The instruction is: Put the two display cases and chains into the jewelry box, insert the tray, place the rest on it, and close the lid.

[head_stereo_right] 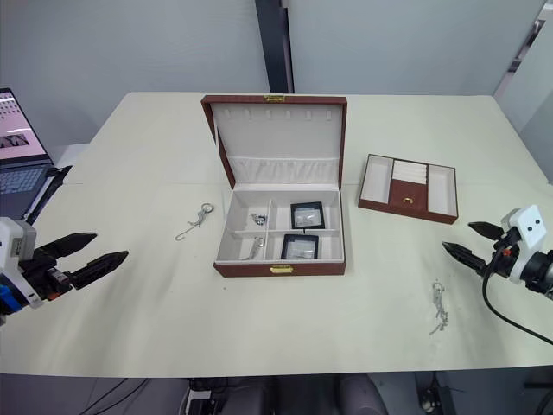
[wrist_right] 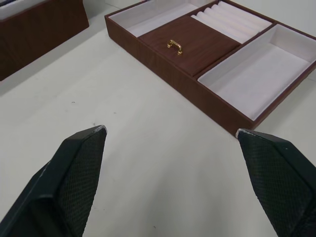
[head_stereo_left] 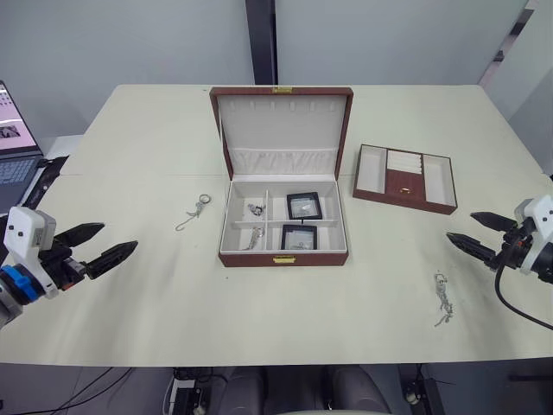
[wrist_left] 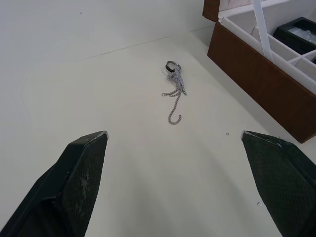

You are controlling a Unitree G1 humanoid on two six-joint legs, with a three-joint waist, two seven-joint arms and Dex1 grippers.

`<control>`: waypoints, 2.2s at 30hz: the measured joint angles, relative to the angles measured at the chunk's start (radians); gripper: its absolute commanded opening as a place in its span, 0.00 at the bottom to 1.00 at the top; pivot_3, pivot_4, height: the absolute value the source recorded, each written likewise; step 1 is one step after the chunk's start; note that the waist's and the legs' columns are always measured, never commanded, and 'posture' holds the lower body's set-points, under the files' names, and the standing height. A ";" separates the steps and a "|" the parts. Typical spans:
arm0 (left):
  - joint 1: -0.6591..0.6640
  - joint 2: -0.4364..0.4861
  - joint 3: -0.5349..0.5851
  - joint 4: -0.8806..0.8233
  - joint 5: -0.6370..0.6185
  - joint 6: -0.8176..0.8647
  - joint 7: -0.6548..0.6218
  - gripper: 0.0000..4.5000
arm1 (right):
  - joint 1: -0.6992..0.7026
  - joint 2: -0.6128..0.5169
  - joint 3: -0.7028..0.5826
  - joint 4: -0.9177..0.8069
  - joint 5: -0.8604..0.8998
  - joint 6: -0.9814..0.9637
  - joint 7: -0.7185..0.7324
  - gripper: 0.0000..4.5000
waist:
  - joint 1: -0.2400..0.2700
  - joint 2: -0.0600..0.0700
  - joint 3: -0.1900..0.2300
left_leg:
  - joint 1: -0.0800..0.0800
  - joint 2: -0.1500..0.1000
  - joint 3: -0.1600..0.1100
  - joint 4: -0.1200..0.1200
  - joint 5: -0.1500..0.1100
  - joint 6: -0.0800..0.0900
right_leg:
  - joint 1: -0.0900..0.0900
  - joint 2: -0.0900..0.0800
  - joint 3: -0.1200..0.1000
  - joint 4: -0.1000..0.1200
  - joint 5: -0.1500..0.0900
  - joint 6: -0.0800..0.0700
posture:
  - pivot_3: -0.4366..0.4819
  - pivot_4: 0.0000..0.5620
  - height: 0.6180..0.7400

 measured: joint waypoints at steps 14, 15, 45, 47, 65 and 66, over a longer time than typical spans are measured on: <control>-0.172 -0.116 -0.249 -0.146 0.016 0.076 0.114 0.37 | -0.146 0.135 0.261 -0.274 0.040 0.167 -0.111 0.43 | 0.002 0.000 0.000 | -0.001 0.000 -0.001 0.001 0.000 0.000 | -0.001 0.000 0.000 0.001 0.000 0.000 | 0.48 0.27 1.00; -0.173 -0.119 -0.256 -0.146 0.017 0.076 0.116 0.29 | -0.153 0.138 0.272 -0.274 0.033 0.169 -0.118 0.37 | 0.002 0.000 0.000 | -0.001 0.000 -0.001 0.001 0.000 0.000 | -0.001 0.000 0.000 0.001 0.000 0.000 | 0.48 0.27 1.00; -0.091 -0.150 -0.193 -0.191 -0.006 0.051 0.106 1.00 | -0.221 0.127 0.283 -0.105 -0.020 0.128 -0.106 1.00 | 0.001 0.000 0.000 | -0.001 -0.001 0.000 0.002 0.000 0.000 | -0.001 0.000 0.000 0.001 0.000 0.000 | 0.48 0.27 1.00; -0.046 -0.147 -0.176 -0.219 -0.008 0.034 0.075 1.00 | -0.262 0.073 0.283 -0.030 -0.028 0.093 -0.043 1.00 | 0.001 0.000 0.000 | -0.001 0.000 0.000 0.001 0.000 0.000 | -0.001 0.000 0.000 0.001 0.000 0.000 | 0.48 0.27 1.00; 0.181 -0.157 -0.167 -0.448 -0.023 -0.154 -0.134 1.00 | -0.806 -0.028 0.476 0.896 -0.370 -0.398 0.337 1.00 | -0.016 0.000 0.000 | 0.000 0.000 0.003 0.001 0.000 0.000 | -0.001 0.000 0.002 0.001 0.000 0.000 | 0.48 0.27 1.00; 0.185 -0.164 -0.171 -0.458 -0.025 -0.167 -0.137 1.00 | -0.822 -0.020 0.484 0.928 -0.386 -0.415 0.336 1.00 | -0.017 0.000 0.000 | 0.000 0.000 0.003 0.001 0.000 0.000 | -0.001 0.000 0.002 0.001 0.000 0.000 | 0.48 0.27 1.00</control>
